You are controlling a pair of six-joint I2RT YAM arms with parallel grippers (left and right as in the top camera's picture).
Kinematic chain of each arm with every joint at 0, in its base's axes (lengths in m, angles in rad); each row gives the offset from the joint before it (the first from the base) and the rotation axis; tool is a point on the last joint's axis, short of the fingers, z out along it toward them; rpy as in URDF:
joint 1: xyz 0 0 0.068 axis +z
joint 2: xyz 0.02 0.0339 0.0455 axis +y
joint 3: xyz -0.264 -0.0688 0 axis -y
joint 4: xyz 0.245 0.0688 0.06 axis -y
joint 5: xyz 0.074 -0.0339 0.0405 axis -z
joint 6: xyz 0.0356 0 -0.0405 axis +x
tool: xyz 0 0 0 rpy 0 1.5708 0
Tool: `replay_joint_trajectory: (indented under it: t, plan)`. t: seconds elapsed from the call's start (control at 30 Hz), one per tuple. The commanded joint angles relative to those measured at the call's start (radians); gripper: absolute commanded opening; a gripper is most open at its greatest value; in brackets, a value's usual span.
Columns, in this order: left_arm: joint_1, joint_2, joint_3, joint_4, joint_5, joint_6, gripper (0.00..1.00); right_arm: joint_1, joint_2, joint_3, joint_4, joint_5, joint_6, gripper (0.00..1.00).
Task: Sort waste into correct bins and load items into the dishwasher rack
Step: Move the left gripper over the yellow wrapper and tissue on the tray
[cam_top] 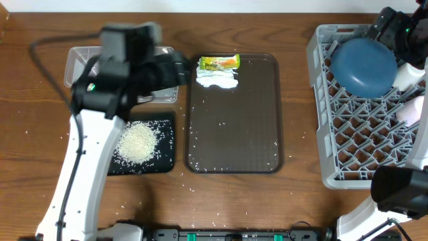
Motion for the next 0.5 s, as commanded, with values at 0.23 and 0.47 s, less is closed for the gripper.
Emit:
replay_joint_trajectory:
  t: [0.23, 0.47]
  plan:
    - [-0.15, 0.303, 0.417, -0.156, -0.272, 0.198, 0.97, -0.002, -0.003, 0.004, -0.003, 0.002, 0.013, 0.99]
    - [-0.151, 0.423, 0.417, -0.063, -0.269, 0.178, 0.96, -0.001, -0.003, 0.004, -0.003, 0.002, 0.013, 0.99]
